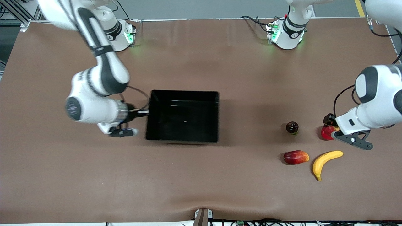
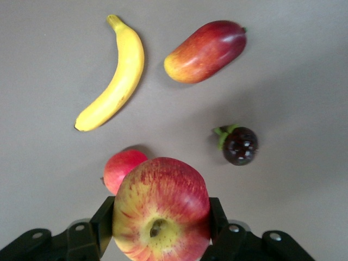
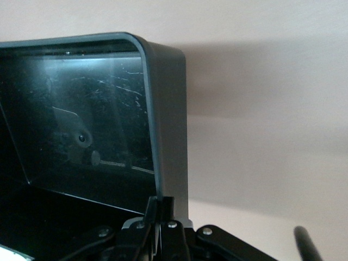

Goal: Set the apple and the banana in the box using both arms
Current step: 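Slide the black box toward the fruit with the right gripper while the left gripper lifts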

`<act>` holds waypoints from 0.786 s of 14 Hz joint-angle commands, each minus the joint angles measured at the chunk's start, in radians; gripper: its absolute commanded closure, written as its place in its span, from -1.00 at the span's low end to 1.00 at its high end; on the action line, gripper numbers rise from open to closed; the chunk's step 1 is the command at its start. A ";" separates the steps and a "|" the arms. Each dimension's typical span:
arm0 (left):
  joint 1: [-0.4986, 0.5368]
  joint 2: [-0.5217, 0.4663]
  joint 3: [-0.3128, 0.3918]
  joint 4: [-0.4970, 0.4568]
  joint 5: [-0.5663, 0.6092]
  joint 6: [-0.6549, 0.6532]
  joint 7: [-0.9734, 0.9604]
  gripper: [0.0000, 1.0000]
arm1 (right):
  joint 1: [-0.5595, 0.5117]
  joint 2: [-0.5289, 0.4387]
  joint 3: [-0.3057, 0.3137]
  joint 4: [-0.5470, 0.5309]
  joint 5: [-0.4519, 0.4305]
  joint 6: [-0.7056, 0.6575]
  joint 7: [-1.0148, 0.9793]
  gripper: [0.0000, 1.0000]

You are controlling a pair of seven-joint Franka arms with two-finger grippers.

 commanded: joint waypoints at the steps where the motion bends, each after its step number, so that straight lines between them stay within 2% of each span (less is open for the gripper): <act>1: -0.008 -0.064 -0.047 -0.019 -0.009 -0.043 -0.123 1.00 | 0.086 0.033 -0.011 0.009 0.047 0.054 0.107 1.00; 5: -0.006 -0.095 -0.144 -0.055 -0.020 -0.044 -0.350 1.00 | 0.203 0.090 -0.011 0.011 0.047 0.139 0.195 1.00; 9: -0.008 -0.095 -0.247 -0.092 -0.019 -0.032 -0.583 1.00 | 0.229 0.128 -0.011 0.014 0.048 0.185 0.210 0.99; 10: -0.009 -0.093 -0.270 -0.093 -0.016 -0.030 -0.633 1.00 | 0.229 0.131 -0.011 0.017 0.050 0.182 0.212 -0.16; 11: -0.011 -0.086 -0.297 -0.093 -0.010 -0.024 -0.683 1.00 | 0.225 0.131 -0.011 0.019 0.044 0.177 0.203 -0.99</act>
